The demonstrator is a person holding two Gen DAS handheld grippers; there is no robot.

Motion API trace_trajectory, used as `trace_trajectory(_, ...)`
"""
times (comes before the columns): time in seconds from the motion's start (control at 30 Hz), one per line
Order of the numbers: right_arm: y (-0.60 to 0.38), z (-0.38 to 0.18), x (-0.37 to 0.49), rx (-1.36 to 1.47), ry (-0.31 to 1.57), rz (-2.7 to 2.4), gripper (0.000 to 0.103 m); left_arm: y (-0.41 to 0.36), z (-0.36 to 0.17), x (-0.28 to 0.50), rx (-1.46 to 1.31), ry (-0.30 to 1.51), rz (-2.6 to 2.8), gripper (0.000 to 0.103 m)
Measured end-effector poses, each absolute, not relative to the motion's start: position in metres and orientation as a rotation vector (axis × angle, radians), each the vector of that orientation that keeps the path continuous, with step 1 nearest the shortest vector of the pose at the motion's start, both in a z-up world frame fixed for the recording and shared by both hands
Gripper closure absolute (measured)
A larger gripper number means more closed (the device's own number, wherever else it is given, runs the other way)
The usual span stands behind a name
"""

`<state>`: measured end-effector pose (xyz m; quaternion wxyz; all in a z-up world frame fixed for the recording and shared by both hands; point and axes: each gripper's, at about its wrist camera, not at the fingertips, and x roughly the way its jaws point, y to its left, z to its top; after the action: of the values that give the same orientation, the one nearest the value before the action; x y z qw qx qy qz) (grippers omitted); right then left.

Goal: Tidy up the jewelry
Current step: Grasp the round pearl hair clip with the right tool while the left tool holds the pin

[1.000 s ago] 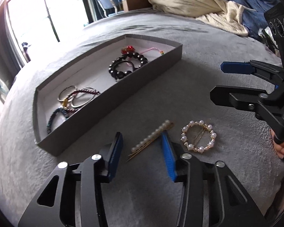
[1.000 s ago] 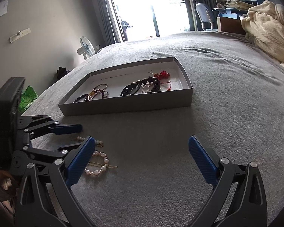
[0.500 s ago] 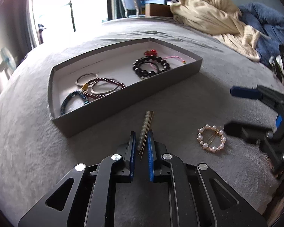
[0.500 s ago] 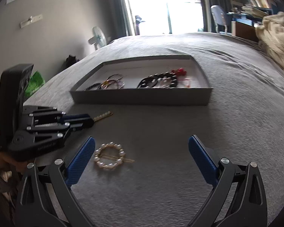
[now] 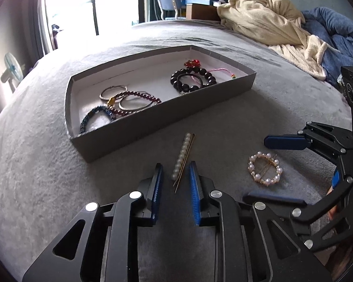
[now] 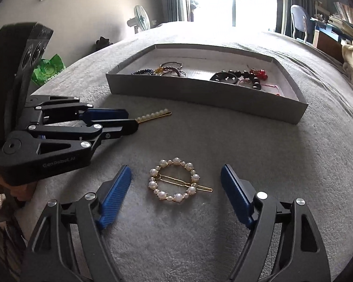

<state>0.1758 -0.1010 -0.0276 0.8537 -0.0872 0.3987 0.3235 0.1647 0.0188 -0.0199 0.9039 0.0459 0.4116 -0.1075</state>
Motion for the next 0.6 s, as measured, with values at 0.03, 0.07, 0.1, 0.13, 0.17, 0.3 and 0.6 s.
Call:
trace_trajectory(0.03, -0.102, -0.028, 0.177, -0.176, 0.843, 0.678, 0.026, 0.017, -0.020, 0.168, 0.101, 0.854, -0.224, 0.079)
trace_trajectory(0.07, -0.103, -0.029, 0.178, -0.170, 0.847, 0.676, 0.027, 0.016, -0.021, 0.170, 0.106, 0.858, -0.226, 0.079)
trace_trajectory(0.1, -0.103, -0.029, 0.179, -0.165, 0.850, 0.675, 0.030, 0.015, -0.021, 0.173, 0.113, 0.863, -0.228, 0.079)
trace_trajectory(0.13, -0.105, -0.029, 0.180, -0.160, 0.851, 0.674, 0.032, 0.013, -0.022, 0.175, 0.117, 0.868, -0.230, 0.079)
trace_trajectory(0.17, -0.105, -0.029, 0.180, -0.155, 0.851, 0.672, 0.034, 0.012, -0.023, 0.177, 0.121, 0.873, -0.233, 0.079)
trace_trajectory(0.3, -0.107, -0.029, 0.180, -0.149, 0.846, 0.668, 0.047, 0.011, -0.024, 0.177, 0.122, 0.877, -0.241, 0.081)
trace_trajectory(0.6, -0.114, -0.023, 0.177, -0.119, 0.810, 0.663, 0.053, 0.015, -0.017, 0.161, 0.100, 0.822, -0.251, 0.094)
